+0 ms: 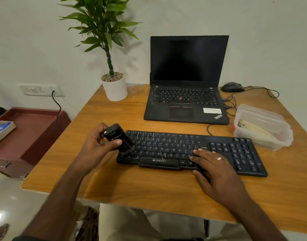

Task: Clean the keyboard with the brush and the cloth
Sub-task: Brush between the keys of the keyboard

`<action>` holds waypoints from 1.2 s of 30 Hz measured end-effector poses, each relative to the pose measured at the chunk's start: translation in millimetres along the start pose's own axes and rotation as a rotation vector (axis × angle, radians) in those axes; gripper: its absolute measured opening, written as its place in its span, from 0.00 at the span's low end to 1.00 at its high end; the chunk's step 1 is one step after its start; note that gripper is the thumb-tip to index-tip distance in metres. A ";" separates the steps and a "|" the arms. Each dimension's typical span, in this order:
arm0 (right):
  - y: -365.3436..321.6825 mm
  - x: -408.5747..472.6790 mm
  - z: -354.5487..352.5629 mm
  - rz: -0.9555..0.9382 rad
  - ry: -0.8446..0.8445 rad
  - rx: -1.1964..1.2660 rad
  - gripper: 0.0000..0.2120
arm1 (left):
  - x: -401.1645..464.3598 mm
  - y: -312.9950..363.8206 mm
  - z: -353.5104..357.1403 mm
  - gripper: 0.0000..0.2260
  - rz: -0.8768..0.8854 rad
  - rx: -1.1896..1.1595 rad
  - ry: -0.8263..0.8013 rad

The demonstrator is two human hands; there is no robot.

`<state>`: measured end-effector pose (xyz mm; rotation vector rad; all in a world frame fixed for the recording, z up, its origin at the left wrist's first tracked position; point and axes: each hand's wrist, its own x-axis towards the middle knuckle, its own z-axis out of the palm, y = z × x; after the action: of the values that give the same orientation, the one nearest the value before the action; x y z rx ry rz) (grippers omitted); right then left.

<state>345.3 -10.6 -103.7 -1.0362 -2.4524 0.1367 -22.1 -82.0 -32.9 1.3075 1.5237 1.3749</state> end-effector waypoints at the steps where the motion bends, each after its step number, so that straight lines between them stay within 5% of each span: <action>1: -0.3 0.3 -0.1 0.001 0.001 -0.003 0.20 | -0.2 -0.6 9.6 0.10 -0.009 0.005 -0.036; 5: -0.3 -0.6 -1.0 0.007 0.004 -0.002 0.20 | 6.6 5.0 51.0 0.12 0.035 -0.010 -0.147; 10: -0.1 -1.0 -0.7 0.014 0.013 0.015 0.20 | 8.5 10.7 41.6 0.13 -0.015 -0.330 -0.045; 17: 0.7 -1.5 0.3 0.011 0.009 0.015 0.20 | 0.0 7.6 -1.3 0.09 0.020 -0.016 -0.016; 24: 0.9 -2.1 -0.4 0.024 0.000 0.007 0.20 | 15.0 14.3 67.1 0.11 0.057 -0.005 -0.198; 29: 1.1 -2.2 0.9 0.029 -0.004 0.011 0.20 | 15.9 16.1 54.4 0.12 -0.011 -0.219 -0.153; 36: -0.2 -1.7 0.2 0.033 0.005 0.017 0.20 | 13.3 17.4 36.1 0.10 0.022 0.030 -0.146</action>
<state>346.1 -11.9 -104.5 -1.0689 -2.4265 0.1658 12.5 -60.6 -21.4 1.4150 1.4404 1.2456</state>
